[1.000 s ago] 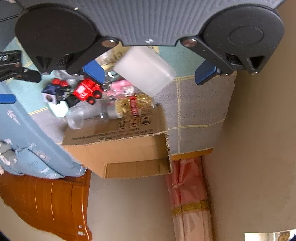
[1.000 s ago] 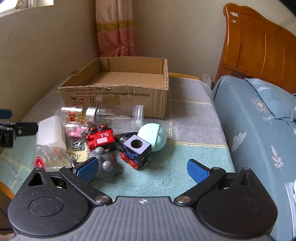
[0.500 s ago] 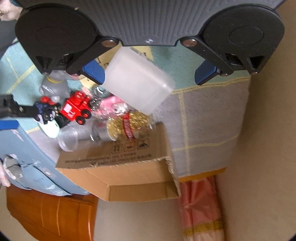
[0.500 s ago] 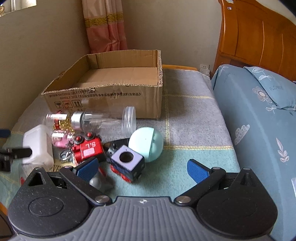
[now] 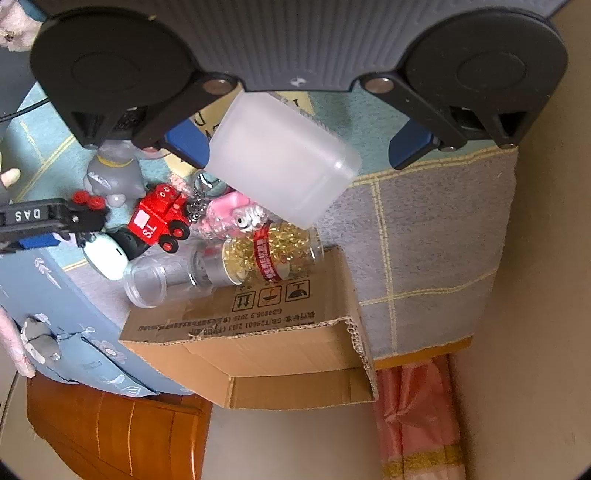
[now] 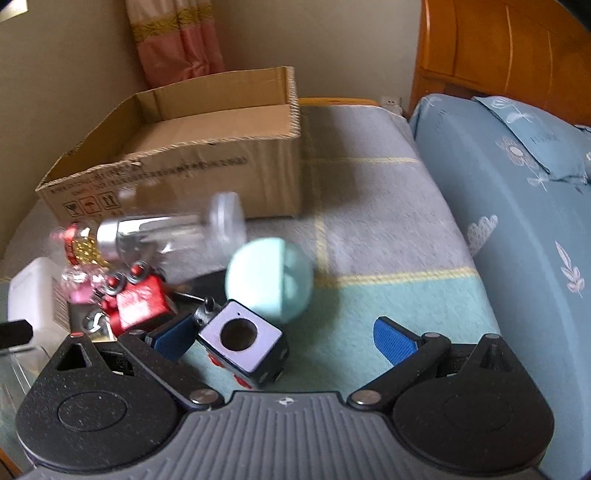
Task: Organize rigid objects
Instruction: 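Close left tool on white plastic box while right tool grasps purple-cube toy car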
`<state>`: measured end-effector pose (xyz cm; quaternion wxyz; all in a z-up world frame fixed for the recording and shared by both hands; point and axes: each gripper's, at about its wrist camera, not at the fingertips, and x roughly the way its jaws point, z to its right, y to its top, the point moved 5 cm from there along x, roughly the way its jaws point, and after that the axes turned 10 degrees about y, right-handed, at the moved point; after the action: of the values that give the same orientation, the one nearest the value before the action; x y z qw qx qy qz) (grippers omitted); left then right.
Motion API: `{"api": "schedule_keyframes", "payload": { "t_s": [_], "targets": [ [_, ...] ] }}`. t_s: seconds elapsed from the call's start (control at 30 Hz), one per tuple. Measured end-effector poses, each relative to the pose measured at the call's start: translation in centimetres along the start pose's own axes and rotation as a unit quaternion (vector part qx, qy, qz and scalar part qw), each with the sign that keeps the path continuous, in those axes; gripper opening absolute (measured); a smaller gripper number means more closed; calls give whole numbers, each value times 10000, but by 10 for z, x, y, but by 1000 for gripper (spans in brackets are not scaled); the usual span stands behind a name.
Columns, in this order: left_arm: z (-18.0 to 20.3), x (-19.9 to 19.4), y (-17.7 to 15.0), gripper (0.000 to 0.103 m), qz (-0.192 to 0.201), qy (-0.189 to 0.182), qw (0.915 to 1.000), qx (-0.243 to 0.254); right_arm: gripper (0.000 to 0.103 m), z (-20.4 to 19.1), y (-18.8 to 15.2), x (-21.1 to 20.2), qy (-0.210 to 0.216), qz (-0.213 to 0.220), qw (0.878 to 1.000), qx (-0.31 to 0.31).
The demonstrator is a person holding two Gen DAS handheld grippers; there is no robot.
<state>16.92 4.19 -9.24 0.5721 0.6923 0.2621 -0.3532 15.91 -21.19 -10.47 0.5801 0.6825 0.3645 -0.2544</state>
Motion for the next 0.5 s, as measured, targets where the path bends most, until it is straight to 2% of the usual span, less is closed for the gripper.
{"api": "schedule_keyframes", "payload": {
  "t_s": [0.23, 0.4, 0.5],
  "targets": [
    [11, 9, 10, 102, -82, -314, 9994, 151, 103, 25, -11, -7, -22, -36, 9995, 327],
    [17, 17, 14, 103, -129, -285, 9982, 511, 103, 24, -20, -6, -140, -175, 9994, 256],
    [10, 24, 14, 103, -278, -430, 9981, 352, 103, 24, -21, -6, -124, -170, 9994, 275]
  ]
}}
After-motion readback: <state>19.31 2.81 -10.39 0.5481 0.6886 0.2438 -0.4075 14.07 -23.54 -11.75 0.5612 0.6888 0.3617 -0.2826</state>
